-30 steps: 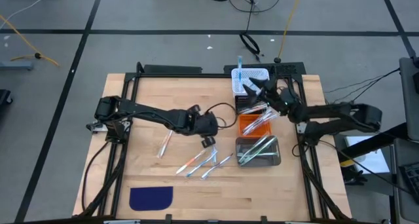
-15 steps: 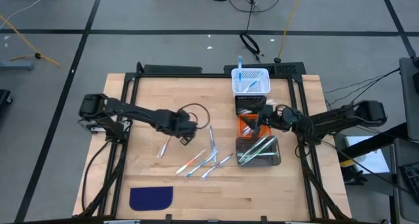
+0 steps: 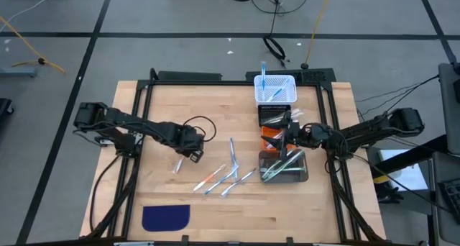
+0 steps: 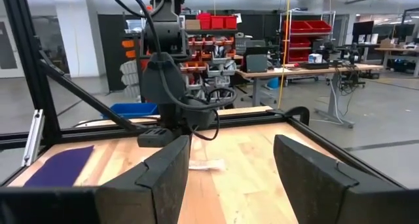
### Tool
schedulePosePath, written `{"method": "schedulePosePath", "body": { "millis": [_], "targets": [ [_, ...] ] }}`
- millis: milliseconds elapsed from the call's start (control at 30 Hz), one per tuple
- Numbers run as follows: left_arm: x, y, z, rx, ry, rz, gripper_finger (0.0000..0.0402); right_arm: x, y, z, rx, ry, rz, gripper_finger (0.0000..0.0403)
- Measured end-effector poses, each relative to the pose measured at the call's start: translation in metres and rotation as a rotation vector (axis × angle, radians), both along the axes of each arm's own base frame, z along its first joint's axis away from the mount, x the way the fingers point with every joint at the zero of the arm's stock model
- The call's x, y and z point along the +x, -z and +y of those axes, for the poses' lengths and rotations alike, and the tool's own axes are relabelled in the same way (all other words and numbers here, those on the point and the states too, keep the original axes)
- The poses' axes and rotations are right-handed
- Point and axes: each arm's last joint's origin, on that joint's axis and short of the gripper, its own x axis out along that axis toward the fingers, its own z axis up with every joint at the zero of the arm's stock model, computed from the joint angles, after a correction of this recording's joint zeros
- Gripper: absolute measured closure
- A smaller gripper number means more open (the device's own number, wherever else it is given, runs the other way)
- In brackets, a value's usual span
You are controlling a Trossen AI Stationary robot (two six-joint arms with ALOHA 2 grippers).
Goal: Pick & Place Toothbrushes
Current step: Put the orange toothbrush into the black bin
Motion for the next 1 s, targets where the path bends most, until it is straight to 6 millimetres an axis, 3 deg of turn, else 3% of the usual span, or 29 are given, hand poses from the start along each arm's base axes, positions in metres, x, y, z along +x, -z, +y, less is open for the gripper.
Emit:
{"method": "schedulePosePath", "body": {
  "millis": [367,1000],
  "targets": [
    [-0.0088,0.0008,-0.0001,-0.012,-0.002,0.094,0.0314,0.0002,0.0023,0.0,-0.004,-0.001,0.024,0.0188],
    [-0.0076,0.0009,-0.007,-0.089,0.038,0.084,0.0313,0.0003,0.0031,0.0,-0.005,-0.001,0.033,0.0188]
  ]
}}
